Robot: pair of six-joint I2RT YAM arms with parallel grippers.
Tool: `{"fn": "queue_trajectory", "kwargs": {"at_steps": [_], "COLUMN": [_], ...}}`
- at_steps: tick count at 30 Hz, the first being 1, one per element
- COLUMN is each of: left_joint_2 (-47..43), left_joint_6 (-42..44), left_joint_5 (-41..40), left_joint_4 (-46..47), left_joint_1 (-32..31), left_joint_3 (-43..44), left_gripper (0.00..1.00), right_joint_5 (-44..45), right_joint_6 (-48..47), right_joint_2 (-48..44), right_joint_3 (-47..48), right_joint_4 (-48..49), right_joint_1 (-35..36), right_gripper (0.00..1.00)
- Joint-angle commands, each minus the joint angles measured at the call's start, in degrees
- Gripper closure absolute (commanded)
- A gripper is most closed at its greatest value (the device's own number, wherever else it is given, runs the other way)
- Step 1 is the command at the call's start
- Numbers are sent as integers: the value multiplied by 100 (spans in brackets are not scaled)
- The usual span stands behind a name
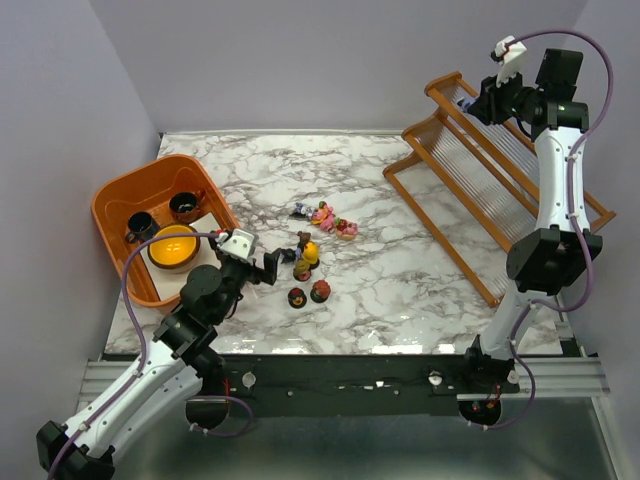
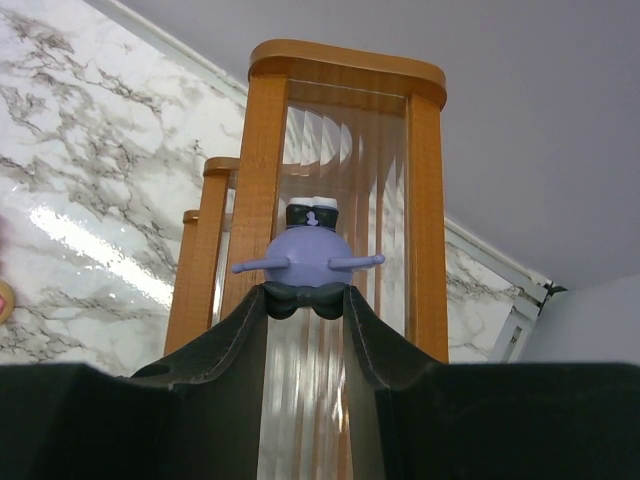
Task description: Place and organize the plastic toys onto the shelf
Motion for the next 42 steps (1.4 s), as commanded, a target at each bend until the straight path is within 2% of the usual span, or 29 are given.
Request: {"fn": "queue_trajectory", "kwargs": {"at_steps": [1,5,11,25,34,38,42], "left_joint_2": [11,38,38,55,55,55,47], "left_joint_6": [32,32,32,181,198,190,190], "left_joint_5": [-89,-63,-54,-72,-63,-63,-45], "left_joint_4": [152,152,152,134,125,125,143], "left_joint_1": [21,21,21,21,21,21,21], "left_joint_3": [-36,-27,-27,-18,-18,-1,8], "left_gripper": [1,1,1,1,1,1,1], "right_joint_5": [-142,-134,-90,60,77,25,77], "right_joint_6": [-104,-86,-16,247,283,344,511], "right_joint_2": [126,152,187,240,275,161,-111], "right_joint_3": [187,178,178,195,239,274,266], "right_joint_4": [-85,-68,3,301,337,337,416], "right_joint_1": [-45,-45,-45,-54,-45,-45,-45], "right_gripper": [92,80,71,53,48,38,24]}}
